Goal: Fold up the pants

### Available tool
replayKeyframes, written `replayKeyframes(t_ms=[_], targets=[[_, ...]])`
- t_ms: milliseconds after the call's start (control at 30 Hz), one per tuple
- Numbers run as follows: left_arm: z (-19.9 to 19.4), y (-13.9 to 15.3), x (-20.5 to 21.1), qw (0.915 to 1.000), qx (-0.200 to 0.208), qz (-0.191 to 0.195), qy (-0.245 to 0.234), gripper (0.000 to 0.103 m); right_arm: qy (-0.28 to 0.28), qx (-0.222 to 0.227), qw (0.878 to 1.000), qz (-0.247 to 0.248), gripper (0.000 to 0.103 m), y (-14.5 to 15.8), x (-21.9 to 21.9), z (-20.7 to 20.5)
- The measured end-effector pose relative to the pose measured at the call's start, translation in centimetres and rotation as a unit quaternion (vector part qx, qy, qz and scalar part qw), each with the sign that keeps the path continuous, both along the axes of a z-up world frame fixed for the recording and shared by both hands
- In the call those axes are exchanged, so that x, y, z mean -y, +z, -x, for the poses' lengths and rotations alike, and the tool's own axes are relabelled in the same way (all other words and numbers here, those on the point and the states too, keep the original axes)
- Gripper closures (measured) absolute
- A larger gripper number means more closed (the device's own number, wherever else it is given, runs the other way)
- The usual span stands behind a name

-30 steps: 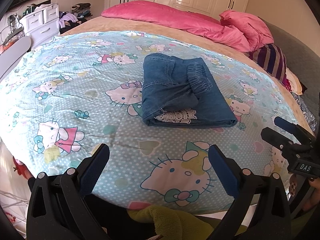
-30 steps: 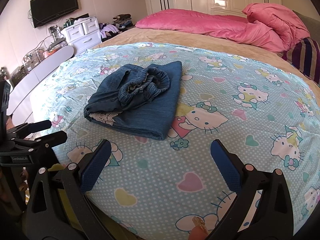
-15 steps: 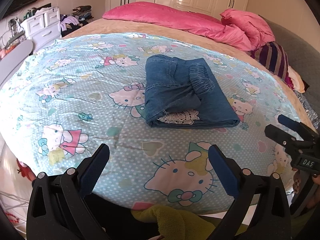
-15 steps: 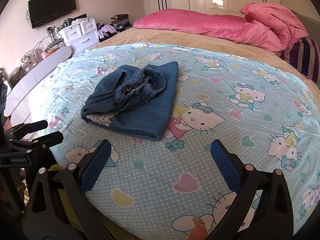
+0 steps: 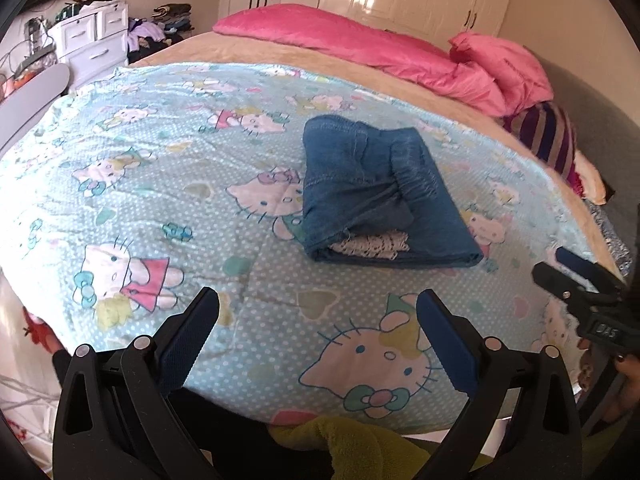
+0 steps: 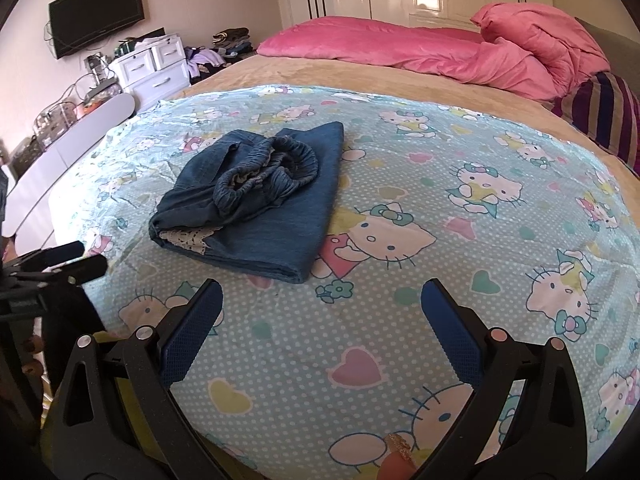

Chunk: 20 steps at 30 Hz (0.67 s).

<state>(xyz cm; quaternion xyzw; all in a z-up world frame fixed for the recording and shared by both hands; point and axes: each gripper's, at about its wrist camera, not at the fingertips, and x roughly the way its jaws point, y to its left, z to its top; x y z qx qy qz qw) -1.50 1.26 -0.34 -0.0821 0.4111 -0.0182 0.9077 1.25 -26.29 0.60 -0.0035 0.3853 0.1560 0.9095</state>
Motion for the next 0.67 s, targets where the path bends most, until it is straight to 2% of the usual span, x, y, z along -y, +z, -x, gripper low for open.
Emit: replayKeyframes(t_ms=[400, 667], targets=[[-2.3, -1.1, -2.9, 0.9994, -0.017, 0.005, 0.031, 0.004, -0.039, -0.004, 0.999, -0.003, 0.009, -0.9, 2.7, -2.0], [-5.1, -2.2, -6.9, 0.996, -0.049, 0.032, 0.068, 0.004, -0.117, 0.007, 0.993, 0.01, 0.009, -0.7, 9.3, -4.7]])
